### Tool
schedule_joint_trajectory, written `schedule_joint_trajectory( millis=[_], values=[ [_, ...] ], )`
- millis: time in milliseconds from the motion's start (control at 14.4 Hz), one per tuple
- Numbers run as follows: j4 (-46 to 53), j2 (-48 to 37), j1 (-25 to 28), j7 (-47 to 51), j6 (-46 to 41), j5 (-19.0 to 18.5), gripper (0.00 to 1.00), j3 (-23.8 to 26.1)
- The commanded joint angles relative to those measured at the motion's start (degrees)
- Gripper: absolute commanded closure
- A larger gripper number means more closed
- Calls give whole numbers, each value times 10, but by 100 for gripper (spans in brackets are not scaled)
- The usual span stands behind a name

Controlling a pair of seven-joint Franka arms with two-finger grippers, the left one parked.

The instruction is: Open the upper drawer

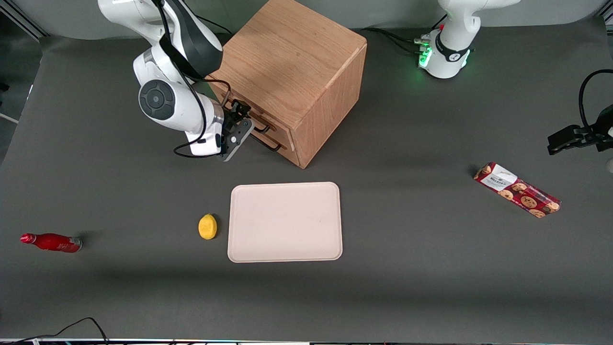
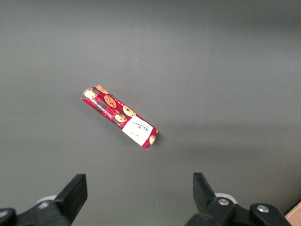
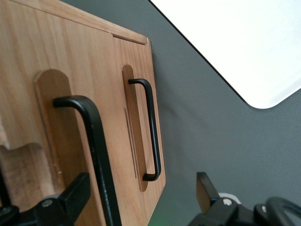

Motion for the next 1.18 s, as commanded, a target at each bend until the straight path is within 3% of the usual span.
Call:
schedule_joint_trajectory(
  millis=[0, 1110],
  values=[
    [-18, 0, -1, -26, 22, 6, 0, 1],
    [-33, 22, -2, -27, 67, -15, 0, 0]
  ],
)
